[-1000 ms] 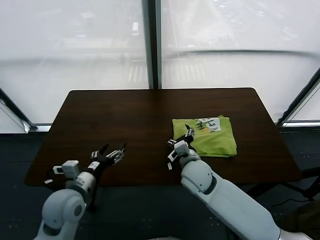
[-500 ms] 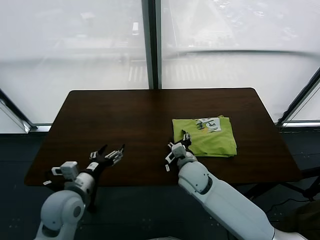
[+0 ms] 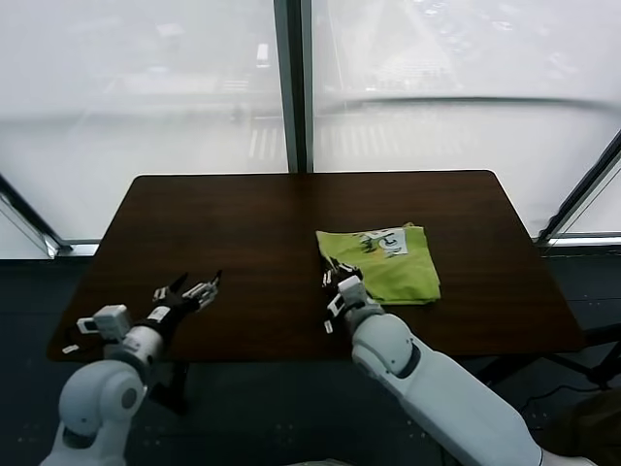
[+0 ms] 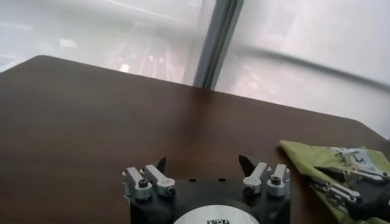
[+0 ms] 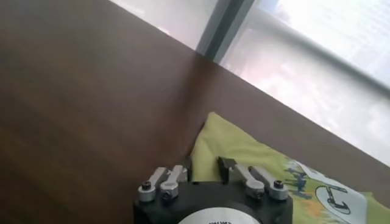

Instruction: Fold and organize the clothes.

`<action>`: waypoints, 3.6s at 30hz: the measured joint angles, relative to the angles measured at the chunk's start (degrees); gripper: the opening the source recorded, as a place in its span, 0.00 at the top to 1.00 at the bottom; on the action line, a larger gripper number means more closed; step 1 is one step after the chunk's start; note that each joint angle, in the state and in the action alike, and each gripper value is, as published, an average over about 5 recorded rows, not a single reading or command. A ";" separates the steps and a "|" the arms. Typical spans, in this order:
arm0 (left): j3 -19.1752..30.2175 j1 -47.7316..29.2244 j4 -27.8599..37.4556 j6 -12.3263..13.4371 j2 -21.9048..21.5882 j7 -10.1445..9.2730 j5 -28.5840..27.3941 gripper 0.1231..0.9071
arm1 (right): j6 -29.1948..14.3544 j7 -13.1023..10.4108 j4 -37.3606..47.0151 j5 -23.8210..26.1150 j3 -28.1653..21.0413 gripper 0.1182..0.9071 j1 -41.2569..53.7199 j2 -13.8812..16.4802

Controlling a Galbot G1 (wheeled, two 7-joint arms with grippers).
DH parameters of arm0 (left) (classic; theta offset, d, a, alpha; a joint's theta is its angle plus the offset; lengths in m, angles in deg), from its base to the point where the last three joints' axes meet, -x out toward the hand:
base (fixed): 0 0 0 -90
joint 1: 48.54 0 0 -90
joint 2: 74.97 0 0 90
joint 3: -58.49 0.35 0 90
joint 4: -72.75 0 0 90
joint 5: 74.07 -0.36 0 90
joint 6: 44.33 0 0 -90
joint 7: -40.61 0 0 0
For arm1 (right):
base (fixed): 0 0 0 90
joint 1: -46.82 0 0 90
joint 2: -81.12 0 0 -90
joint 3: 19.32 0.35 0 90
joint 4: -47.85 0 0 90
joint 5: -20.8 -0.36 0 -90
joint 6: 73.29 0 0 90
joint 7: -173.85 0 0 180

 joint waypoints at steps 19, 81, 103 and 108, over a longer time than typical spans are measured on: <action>-15.76 1.28 2.01 -1.34 -6.85 -1.68 8.05 0.00 | -19.18 5.29 -4.95 -18.98 0.54 0.93 5.84 -12.11; -3.63 21.96 -1.62 33.48 -8.04 4.22 -14.42 0.00 | -51.40 16.10 -10.16 1.97 44.72 0.00 -50.06 6.07; -4.52 30.16 -4.60 31.91 -7.21 2.88 -15.33 0.00 | -44.77 15.66 -14.02 2.61 46.66 0.00 -57.12 4.66; -4.51 30.13 -4.65 31.89 -7.32 3.02 -15.32 0.00 | -44.17 15.71 -14.57 3.25 46.25 0.00 -57.24 4.10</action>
